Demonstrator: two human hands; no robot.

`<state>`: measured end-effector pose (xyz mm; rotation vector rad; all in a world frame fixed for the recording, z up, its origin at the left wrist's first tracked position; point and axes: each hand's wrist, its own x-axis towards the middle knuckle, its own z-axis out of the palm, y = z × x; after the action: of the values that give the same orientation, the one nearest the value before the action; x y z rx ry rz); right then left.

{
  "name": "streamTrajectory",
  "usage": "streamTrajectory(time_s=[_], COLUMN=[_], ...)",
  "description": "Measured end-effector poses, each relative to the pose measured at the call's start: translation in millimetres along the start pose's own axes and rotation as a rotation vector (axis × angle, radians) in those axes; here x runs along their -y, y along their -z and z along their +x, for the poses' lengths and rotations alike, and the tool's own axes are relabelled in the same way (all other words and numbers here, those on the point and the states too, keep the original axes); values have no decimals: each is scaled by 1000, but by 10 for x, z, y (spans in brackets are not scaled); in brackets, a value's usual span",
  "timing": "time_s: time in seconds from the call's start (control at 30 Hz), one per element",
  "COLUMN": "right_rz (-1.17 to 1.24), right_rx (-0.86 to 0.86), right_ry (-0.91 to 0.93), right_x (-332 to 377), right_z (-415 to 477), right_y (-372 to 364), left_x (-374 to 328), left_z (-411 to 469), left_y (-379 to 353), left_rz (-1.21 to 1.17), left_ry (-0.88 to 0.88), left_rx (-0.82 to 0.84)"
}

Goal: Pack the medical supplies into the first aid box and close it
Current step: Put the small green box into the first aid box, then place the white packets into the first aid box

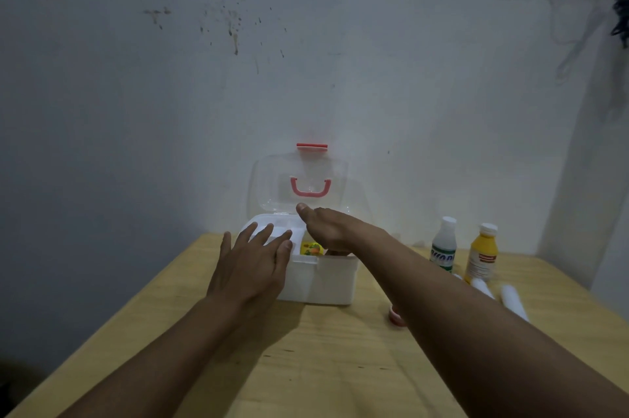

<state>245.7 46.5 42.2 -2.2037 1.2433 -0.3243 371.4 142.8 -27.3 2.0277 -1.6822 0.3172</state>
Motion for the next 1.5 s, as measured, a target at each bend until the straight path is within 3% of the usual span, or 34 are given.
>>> streamTrajectory(time_s=[0.17,0.3,0.43,0.67,1.27,1.5], right_rz=[-156,-318,-362,-379,-522,-712], right_rx=[-76,-139,-179,-212,-111,63], right_ry=[77,136,108,3,-304,-338], right_x=[39,-22,-121,-396,-988,-1088], right_z=[-236,-406,-669,-1157,-2237,-2281], right_y=[198,325,428,486,327,359], left_x=[-25,-160,-384,-526,-523,-523], left_z=[23,-16,-97,-222,-245,-255], left_y=[81,139,134,59,37,54], left_rz=[42,66,63,149,199,205], left_ry=[-11,-50,-82,-29,-7,-12], left_rx=[50,-16,-33,86,175,181])
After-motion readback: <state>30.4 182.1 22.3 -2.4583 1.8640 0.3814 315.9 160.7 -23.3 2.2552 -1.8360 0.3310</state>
